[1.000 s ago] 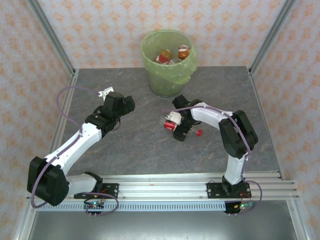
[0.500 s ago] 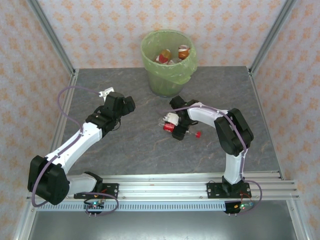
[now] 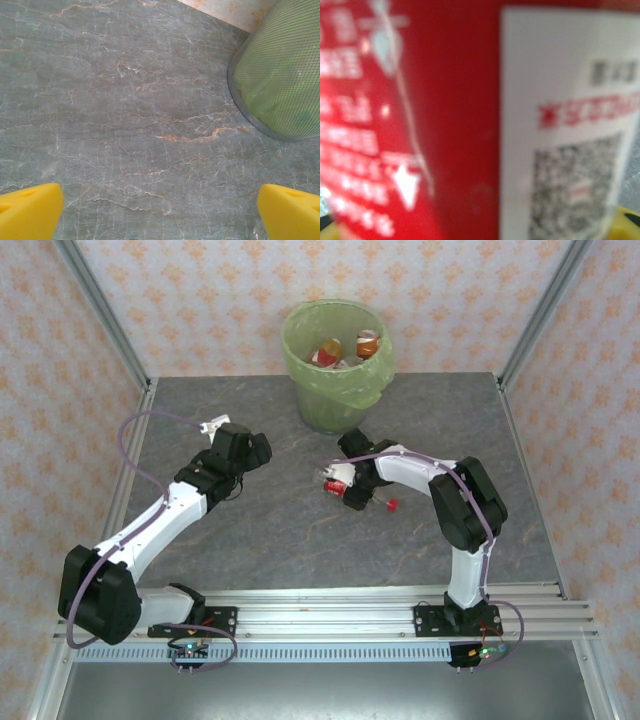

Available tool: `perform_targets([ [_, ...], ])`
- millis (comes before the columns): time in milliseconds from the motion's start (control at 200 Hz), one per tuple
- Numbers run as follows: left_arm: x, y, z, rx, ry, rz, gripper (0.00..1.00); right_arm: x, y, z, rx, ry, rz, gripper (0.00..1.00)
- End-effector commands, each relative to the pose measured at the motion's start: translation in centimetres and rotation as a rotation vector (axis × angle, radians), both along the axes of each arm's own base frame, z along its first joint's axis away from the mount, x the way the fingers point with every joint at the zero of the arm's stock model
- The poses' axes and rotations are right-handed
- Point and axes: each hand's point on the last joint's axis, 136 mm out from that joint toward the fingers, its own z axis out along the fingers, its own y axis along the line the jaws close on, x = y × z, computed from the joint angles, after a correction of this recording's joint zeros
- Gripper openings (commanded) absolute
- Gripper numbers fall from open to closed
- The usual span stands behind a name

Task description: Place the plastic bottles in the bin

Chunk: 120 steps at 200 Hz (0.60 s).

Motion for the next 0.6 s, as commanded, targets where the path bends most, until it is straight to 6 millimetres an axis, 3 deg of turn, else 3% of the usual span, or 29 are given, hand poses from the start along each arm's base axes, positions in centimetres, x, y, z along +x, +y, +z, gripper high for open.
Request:
perform_targets([
  [0, 0.6, 0.4, 1.0, -0.013, -0.015, 0.030, 1.00, 0.8, 0.1, 1.5, 0.018, -0.063, -0.007, 0.53],
  [596, 0.6, 0.2, 0.9, -0.035, -0.011, 0.031, 1.00, 0.7, 0.3, 5.0, 0.099, -0.144, -0.030, 0.53],
])
